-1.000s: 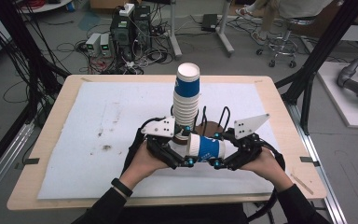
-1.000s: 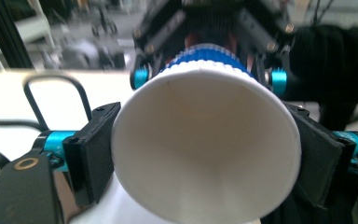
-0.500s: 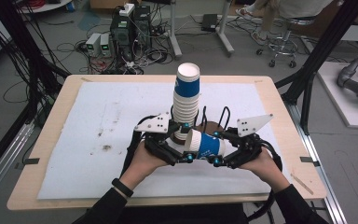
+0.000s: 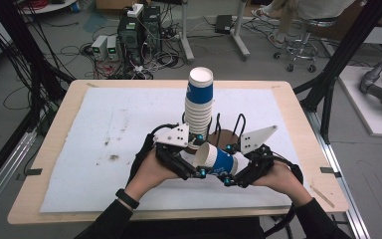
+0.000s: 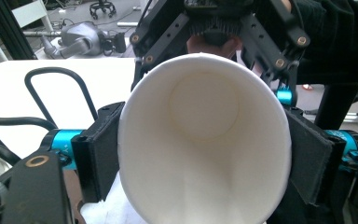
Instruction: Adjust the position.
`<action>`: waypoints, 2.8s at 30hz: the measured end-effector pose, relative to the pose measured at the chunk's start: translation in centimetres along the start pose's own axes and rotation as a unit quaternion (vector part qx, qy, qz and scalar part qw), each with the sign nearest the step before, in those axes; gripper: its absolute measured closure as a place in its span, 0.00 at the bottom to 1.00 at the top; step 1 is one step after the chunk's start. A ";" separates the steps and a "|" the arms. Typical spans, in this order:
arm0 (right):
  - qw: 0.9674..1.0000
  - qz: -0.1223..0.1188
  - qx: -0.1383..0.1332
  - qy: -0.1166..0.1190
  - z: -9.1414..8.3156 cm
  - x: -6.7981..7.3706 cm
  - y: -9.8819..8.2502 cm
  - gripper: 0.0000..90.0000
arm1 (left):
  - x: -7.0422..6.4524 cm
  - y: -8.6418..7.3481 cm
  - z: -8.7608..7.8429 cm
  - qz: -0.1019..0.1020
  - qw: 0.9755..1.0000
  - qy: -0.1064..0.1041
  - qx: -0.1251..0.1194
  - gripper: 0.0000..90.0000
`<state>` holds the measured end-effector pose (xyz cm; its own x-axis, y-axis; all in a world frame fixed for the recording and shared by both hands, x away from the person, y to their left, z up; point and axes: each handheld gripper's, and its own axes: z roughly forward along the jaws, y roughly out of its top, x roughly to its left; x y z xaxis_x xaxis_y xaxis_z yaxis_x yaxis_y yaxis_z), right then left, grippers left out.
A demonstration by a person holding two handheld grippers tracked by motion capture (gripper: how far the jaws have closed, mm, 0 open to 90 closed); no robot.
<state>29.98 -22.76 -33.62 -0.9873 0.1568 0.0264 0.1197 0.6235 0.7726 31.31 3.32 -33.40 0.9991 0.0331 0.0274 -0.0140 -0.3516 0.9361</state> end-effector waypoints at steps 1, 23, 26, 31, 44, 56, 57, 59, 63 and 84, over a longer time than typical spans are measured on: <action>1.000 0.000 0.004 0.000 0.1 0.1 0.0 0.31 | 0.0 0.0 0.0 -0.001 1.000 -0.003 -0.004 0.24; 0.990 0.034 -0.132 0.028 -0.1 -0.6 -1.1 0.32 | 0.2 -0.6 -0.4 -0.063 0.990 0.001 -0.129 0.23; 0.991 0.032 -0.125 0.026 0.1 -0.5 -1.1 0.32 | 0.2 -0.6 -0.4 -0.060 0.990 0.000 -0.124 0.23; 0.992 0.031 -0.119 0.026 0.2 -0.5 -1.0 0.29 | 0.1 -0.3 -0.5 -0.051 0.993 0.002 -0.104 0.24; 0.994 0.026 -0.099 0.035 1.1 -0.3 -0.7 0.33 | -0.2 0.7 -0.9 -0.034 0.997 0.003 -0.066 0.24; 0.981 0.040 -0.186 0.038 1.3 -0.2 -1.3 0.33 | -0.2 -0.2 -0.5 -0.096 0.977 -0.003 -0.188 0.18; 0.980 0.044 -0.188 0.041 1.4 -0.2 -1.3 0.33 | -0.2 -0.3 -0.5 -0.097 0.977 -0.002 -0.191 0.18; 0.978 0.044 -0.199 0.039 1.5 -0.2 -1.4 0.33 | -0.2 -0.3 -0.4 -0.097 0.976 -0.001 -0.196 0.18; 0.975 0.054 -0.211 0.044 1.7 -0.2 -1.5 0.33 | -0.3 -0.3 -0.3 -0.094 0.975 0.004 -0.200 0.18; 0.977 0.033 -0.210 0.018 2.2 0.3 -1.6 0.23 | -0.5 0.4 -0.6 -0.058 0.986 0.008 -0.158 0.25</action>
<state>29.76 -22.07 -36.27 -0.9829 0.1545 0.1002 0.1360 0.2423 0.9606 30.79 3.76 -32.82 0.9938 0.0723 -0.0839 0.0867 -0.0354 0.9956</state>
